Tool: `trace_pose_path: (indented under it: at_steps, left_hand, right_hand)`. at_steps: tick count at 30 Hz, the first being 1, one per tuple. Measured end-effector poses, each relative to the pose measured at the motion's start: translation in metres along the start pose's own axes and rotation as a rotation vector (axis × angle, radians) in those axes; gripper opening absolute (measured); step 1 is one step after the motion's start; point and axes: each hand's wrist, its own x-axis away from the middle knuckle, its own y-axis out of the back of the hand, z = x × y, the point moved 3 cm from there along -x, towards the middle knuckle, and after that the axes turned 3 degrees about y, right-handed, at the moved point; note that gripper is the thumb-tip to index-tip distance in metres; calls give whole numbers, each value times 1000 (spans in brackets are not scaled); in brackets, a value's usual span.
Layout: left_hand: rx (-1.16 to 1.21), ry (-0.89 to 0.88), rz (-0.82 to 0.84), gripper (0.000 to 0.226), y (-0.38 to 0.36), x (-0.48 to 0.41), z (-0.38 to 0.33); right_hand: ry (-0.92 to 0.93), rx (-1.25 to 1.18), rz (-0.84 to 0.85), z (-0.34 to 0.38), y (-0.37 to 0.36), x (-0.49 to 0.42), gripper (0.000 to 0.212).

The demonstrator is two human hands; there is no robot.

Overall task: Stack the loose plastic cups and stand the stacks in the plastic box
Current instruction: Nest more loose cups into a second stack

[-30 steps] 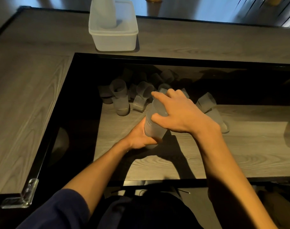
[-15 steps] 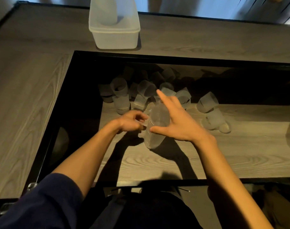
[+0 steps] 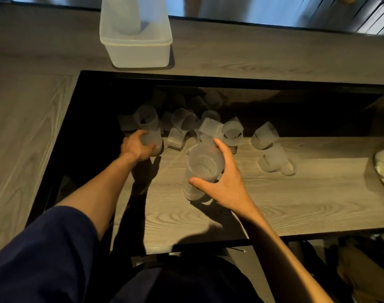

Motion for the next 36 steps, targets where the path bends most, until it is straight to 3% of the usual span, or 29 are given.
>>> trace_pose_path:
  at_steps: [5, 17, 28, 32, 36]
  left_hand:
    - [38, -45, -48, 2, 4, 6, -9]
    - [302, -22, -21, 6, 5, 38, -8]
    - [700, -199, -61, 8, 25, 71, -21]
    - [866, -386, 61, 33, 42, 105, -58]
    - [838, -557, 259, 59, 48, 135, -88]
  right_hand:
    - [26, 8, -8, -1, 1, -4, 107]
    - [62, -22, -27, 0, 1, -7, 93]
    - [61, -61, -26, -3, -3, -4, 89]
    - [66, -76, -29, -3, -3, -3, 89]
    - [59, -96, -23, -2, -3, -2, 85]
